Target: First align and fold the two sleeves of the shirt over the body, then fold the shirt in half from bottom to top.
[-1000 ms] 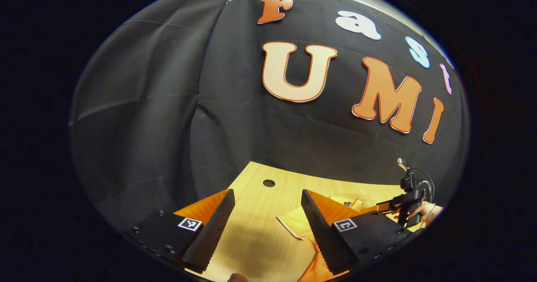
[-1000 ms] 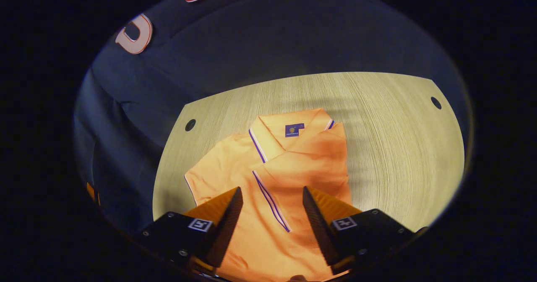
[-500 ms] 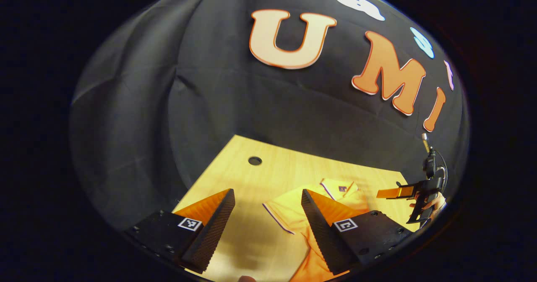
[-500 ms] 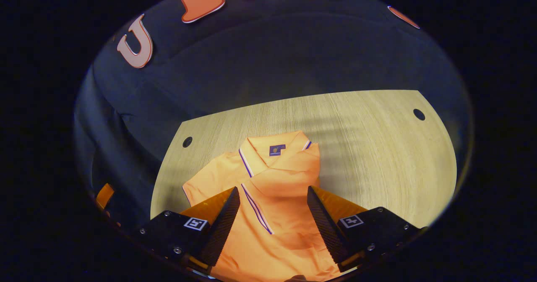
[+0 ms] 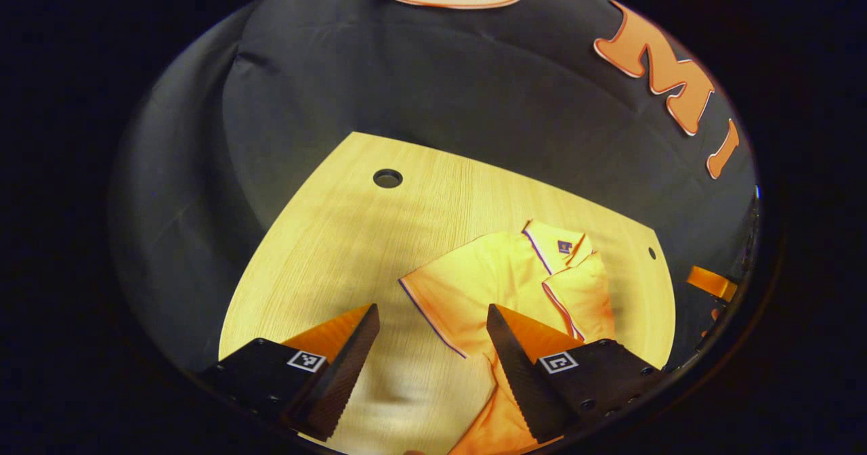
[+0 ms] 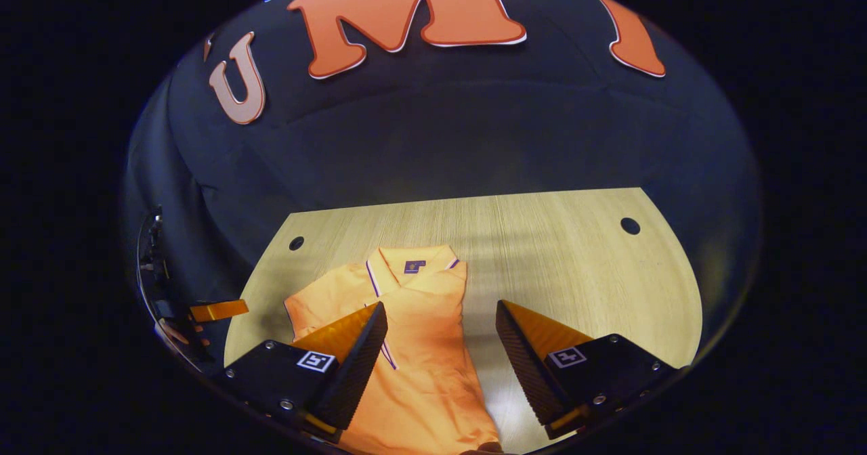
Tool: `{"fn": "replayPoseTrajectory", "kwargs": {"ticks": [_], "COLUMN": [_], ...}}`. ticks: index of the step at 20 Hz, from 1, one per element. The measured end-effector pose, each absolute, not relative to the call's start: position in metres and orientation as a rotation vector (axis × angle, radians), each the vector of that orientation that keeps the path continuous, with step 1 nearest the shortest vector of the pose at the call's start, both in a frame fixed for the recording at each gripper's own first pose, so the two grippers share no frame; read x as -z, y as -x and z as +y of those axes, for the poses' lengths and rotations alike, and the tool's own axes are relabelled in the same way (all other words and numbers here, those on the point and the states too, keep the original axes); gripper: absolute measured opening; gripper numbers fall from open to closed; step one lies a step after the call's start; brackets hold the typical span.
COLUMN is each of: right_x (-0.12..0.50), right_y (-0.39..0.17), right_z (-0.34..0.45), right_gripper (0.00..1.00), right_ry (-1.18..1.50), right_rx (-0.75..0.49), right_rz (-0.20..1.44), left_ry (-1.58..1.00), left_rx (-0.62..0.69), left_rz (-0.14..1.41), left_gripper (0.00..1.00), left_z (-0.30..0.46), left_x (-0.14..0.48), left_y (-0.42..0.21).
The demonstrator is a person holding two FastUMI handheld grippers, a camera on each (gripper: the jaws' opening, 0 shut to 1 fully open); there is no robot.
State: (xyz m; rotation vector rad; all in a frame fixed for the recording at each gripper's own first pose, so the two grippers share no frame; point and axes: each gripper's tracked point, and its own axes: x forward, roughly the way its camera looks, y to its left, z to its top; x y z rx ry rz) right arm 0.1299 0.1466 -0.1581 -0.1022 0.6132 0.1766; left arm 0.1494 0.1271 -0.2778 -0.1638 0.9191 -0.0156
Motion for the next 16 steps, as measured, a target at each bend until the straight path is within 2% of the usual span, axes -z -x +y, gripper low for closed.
{"fn": "replayPoseTrajectory", "kwargs": {"ticks": [9, 16], "right_x": [0.127, 0.120], "right_y": [-0.101, -0.091], "right_z": [0.104, 0.082], "right_gripper": [0.98, 0.98], "right_ry": [0.078, 0.054], "right_rx": [-0.158, -0.157], "right_rz": [0.572, 0.561], "left_ry": [0.237, 0.235], "left_rx": [-0.073, -0.237], "left_rz": [1.165, 1.261], "left_gripper": [0.98, 0.99], "left_z": [0.121, 0.131], "left_x": [0.345, 0.383], "left_y": [-0.180, -0.175]}}
